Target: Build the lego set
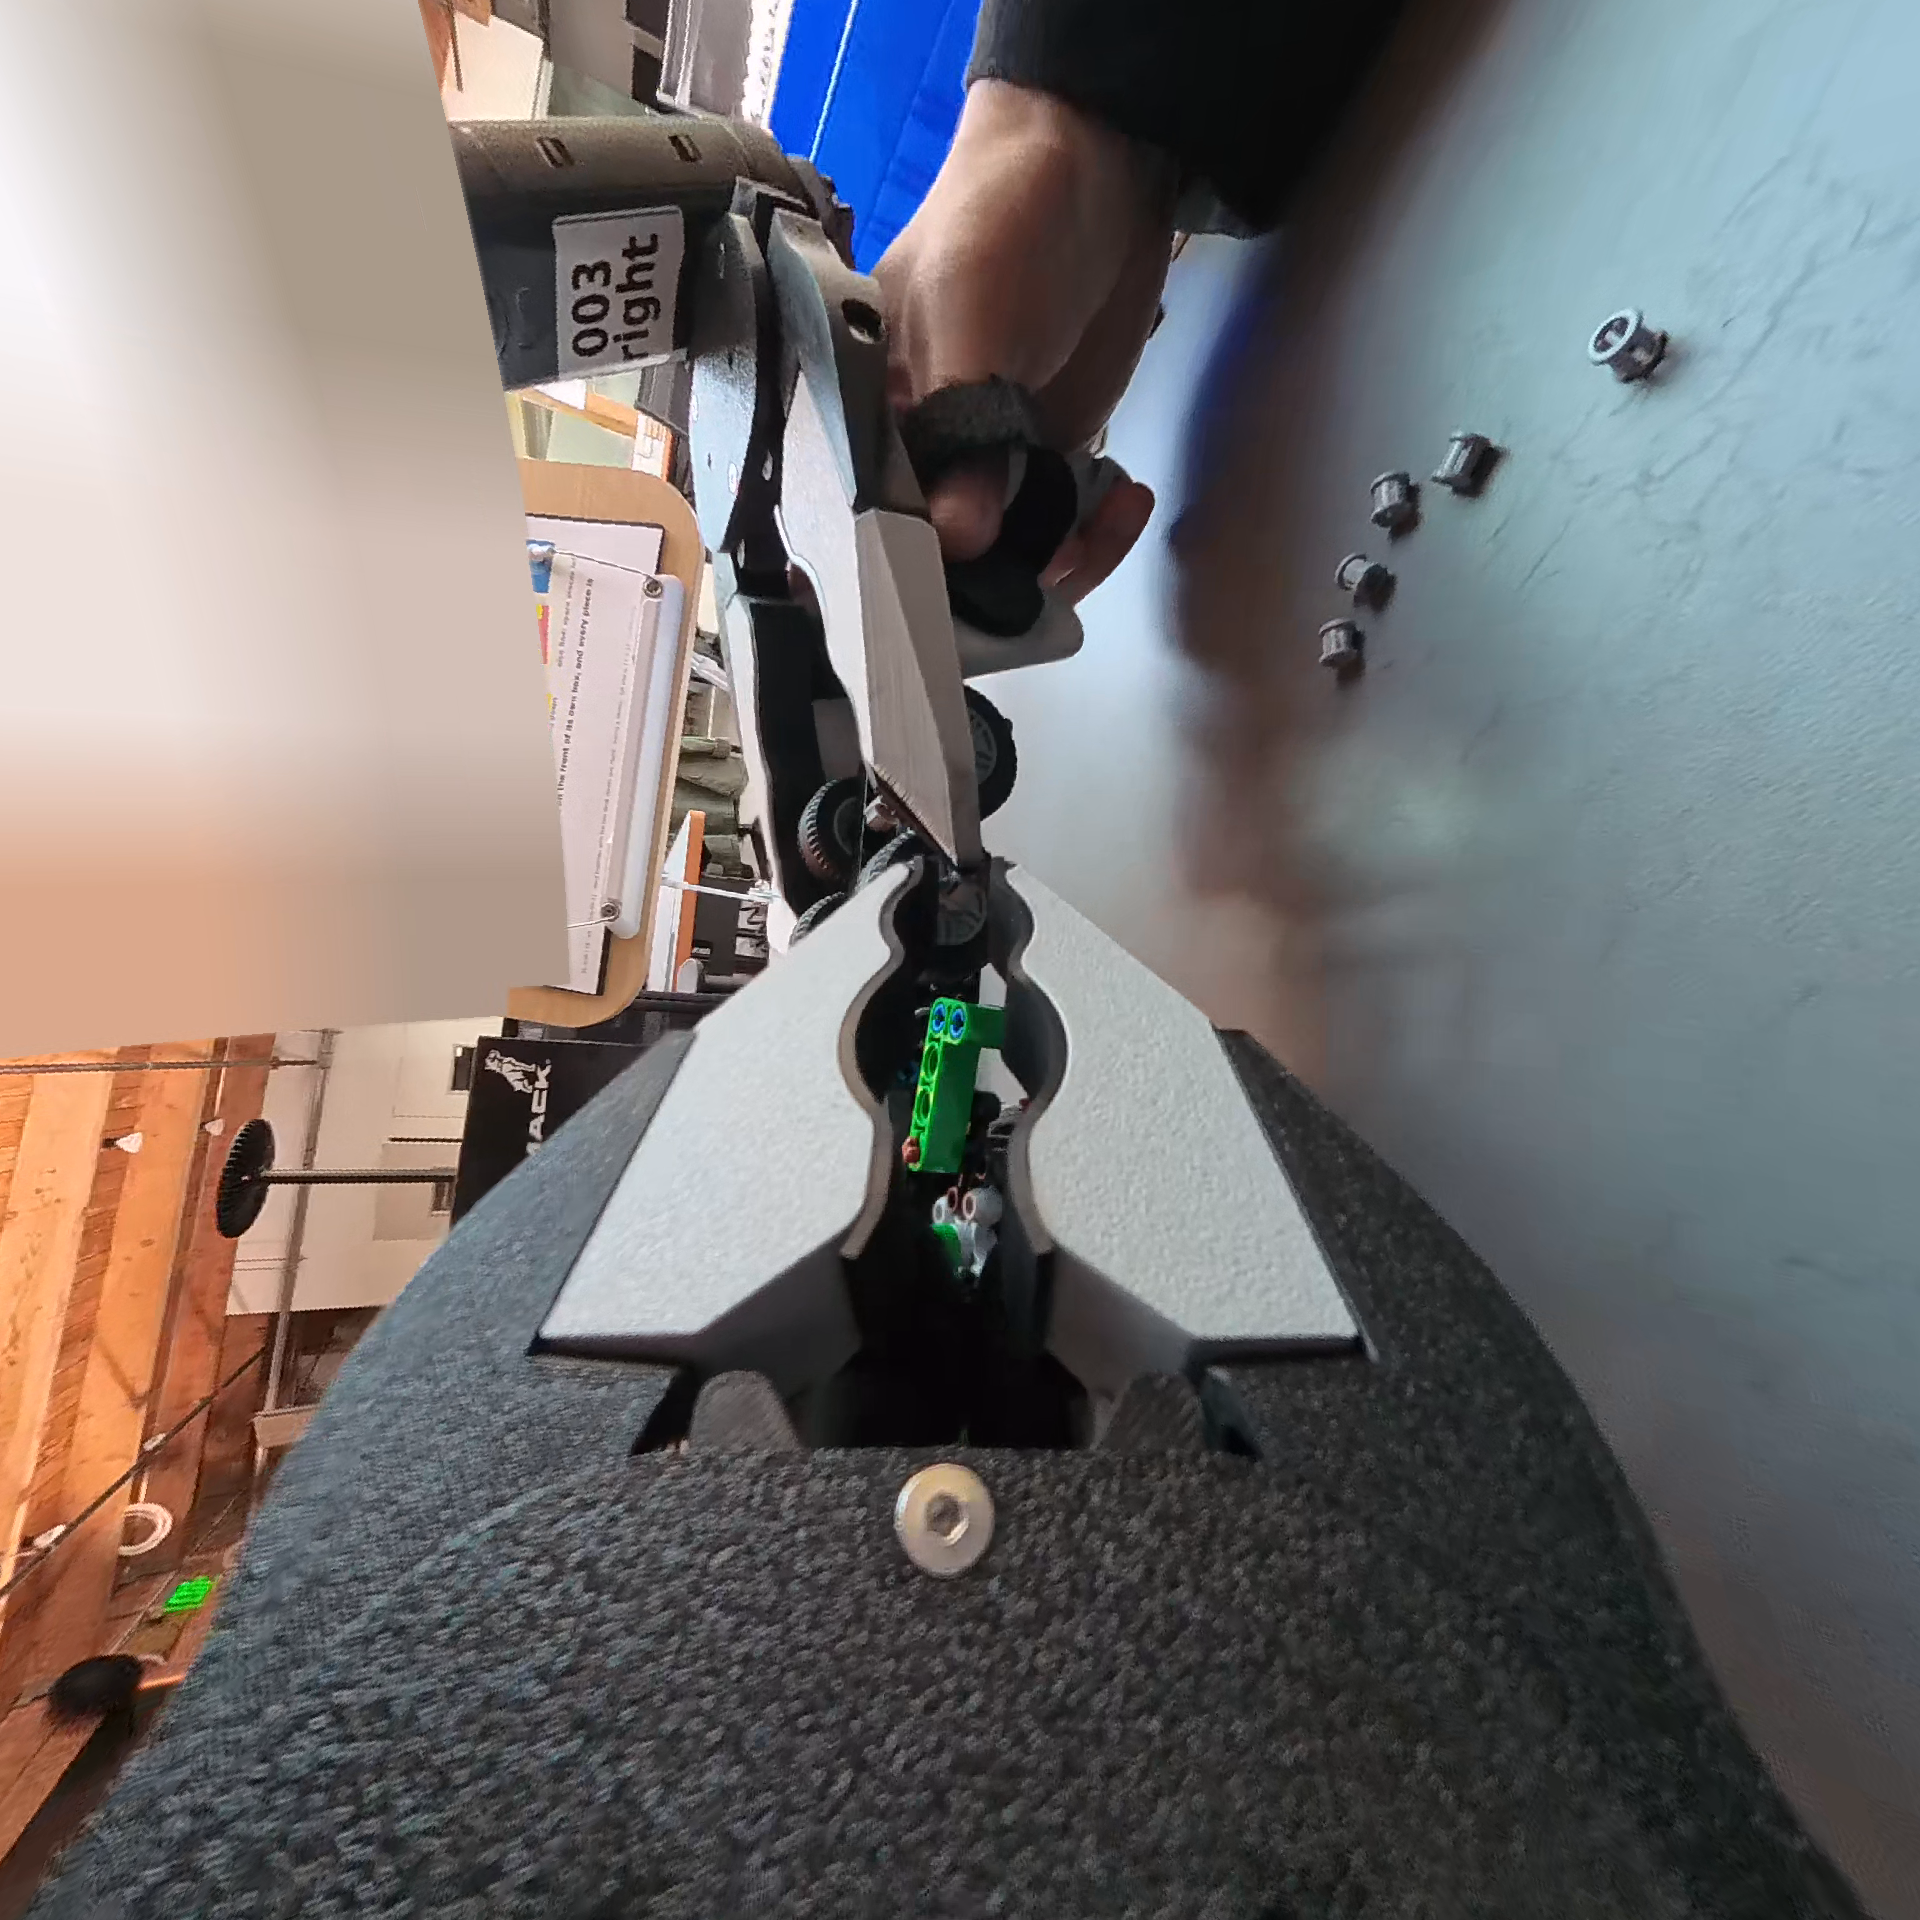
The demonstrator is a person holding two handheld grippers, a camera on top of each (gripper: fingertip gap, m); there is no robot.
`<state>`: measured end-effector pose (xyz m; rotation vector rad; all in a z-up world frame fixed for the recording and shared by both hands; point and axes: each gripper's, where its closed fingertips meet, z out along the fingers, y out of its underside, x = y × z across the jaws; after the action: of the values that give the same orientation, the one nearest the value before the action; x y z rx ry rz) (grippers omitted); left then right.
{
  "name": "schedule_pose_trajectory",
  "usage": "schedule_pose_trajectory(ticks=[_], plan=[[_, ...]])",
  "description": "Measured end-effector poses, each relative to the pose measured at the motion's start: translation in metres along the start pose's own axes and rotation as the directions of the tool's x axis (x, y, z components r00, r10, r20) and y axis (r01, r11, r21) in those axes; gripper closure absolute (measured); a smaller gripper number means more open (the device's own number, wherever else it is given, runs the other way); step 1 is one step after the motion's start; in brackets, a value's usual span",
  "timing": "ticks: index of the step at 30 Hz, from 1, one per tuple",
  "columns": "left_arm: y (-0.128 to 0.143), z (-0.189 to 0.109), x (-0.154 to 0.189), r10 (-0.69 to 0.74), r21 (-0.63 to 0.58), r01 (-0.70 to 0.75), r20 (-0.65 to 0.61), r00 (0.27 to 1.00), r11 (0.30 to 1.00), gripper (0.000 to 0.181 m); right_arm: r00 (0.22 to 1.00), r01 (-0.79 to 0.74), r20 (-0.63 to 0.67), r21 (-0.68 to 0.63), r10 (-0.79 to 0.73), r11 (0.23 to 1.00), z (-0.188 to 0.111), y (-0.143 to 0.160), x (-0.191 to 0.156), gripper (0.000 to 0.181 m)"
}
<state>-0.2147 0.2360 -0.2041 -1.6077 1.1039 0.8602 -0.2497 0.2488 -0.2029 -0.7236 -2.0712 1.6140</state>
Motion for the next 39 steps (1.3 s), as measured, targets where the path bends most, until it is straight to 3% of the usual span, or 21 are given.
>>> schedule_pose_trajectory(ticks=[15, 19, 21, 27, 34, 37, 39], plan=[[0.007, -0.002, -0.003, -0.093, -0.034, 0.094, 0.036, 0.995, 0.995, 0.169, 0.997, 0.025, -0.067, -0.029, -0.027, 0.999, 0.001, 0.001, 0.006, 0.099], [0.008, -0.004, -0.004, -0.185, -0.023, 0.185, 0.0, 0.983, 0.983, 0.166, 0.997, 0.02, -0.076, -0.027, -0.022, 0.999, 0.001, 0.001, 0.008, 0.099], [0.011, -0.004, -0.01, -0.259, -0.021, 0.258, -0.003, 0.966, 0.966, 0.15, 0.997, 0.018, -0.077, -0.025, -0.02, 1.0, 0.001, 0.001, 0.008, 0.1], [0.02, 0.0, -0.007, -0.446, -0.063, 0.441, -0.111, 0.888, 0.895, 0.148, 0.996, 0.015, -0.083, -0.029, -0.017, 0.999, 0.001, 0.001, 0.008, 0.099], [0.017, -0.002, -0.01, -0.523, -0.049, 0.523, -0.169, 0.836, 0.851, 0.154, 0.996, 0.003, -0.084, -0.032, -0.006, 0.999, 0.001, 0.0, 0.007, 0.099], [0.016, -0.003, -0.015, -0.55, -0.03, 0.553, -0.167, 0.818, 0.833, 0.172, 0.996, 0.008, -0.091, -0.044, -0.012, 0.999, 0.002, 0.0, 0.006, 0.099], [0.013, -0.004, -0.014, -0.567, -0.022, 0.574, -0.192, 0.801, 0.818, 0.169, 0.995, 0.02, -0.099, -0.058, -0.026, 0.998, 0.005, 0.001, 0.005, 0.1]])
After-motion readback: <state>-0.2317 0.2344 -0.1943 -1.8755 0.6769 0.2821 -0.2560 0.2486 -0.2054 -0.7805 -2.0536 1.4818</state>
